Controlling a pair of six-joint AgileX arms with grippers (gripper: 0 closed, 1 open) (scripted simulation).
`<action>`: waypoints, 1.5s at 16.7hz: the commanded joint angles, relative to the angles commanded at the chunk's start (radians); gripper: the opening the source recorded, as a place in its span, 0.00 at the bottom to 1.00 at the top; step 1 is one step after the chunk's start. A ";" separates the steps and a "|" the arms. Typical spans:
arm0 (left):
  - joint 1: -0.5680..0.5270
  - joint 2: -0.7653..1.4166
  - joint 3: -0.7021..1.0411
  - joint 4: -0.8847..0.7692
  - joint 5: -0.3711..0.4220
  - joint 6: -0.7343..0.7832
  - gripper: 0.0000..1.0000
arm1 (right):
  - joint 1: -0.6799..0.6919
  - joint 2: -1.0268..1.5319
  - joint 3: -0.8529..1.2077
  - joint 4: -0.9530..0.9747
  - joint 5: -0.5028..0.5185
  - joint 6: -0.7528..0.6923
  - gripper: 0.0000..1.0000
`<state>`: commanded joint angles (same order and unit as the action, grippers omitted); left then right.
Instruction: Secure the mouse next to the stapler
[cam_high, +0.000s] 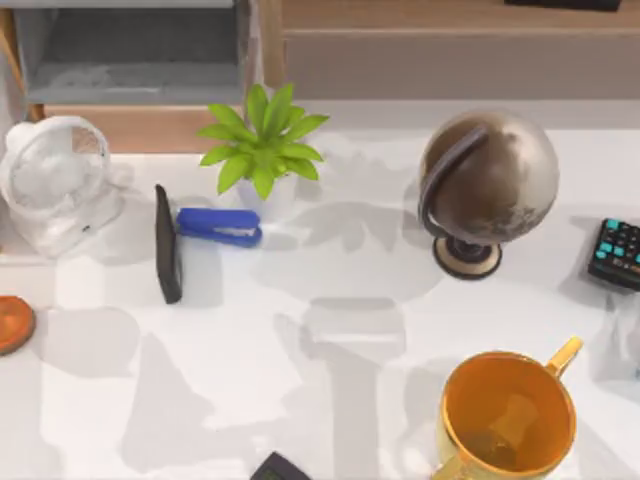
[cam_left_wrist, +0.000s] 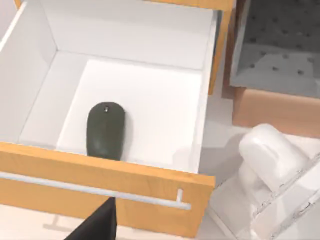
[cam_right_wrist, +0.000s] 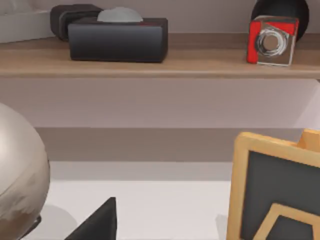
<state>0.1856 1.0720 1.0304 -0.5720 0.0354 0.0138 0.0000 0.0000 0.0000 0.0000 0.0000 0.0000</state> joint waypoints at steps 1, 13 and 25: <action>0.016 0.115 0.107 -0.057 -0.001 0.003 1.00 | 0.000 0.000 0.000 0.000 0.000 0.000 1.00; 0.146 1.311 1.230 -0.652 -0.020 0.120 1.00 | 0.000 0.000 0.000 0.000 0.000 0.000 1.00; 0.141 1.543 1.458 -0.772 -0.012 0.176 1.00 | 0.000 0.000 0.000 0.000 0.000 0.000 1.00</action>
<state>0.3266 2.6153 2.4880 -1.3435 0.0230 0.1902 0.0000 0.0000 0.0000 0.0000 0.0000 0.0000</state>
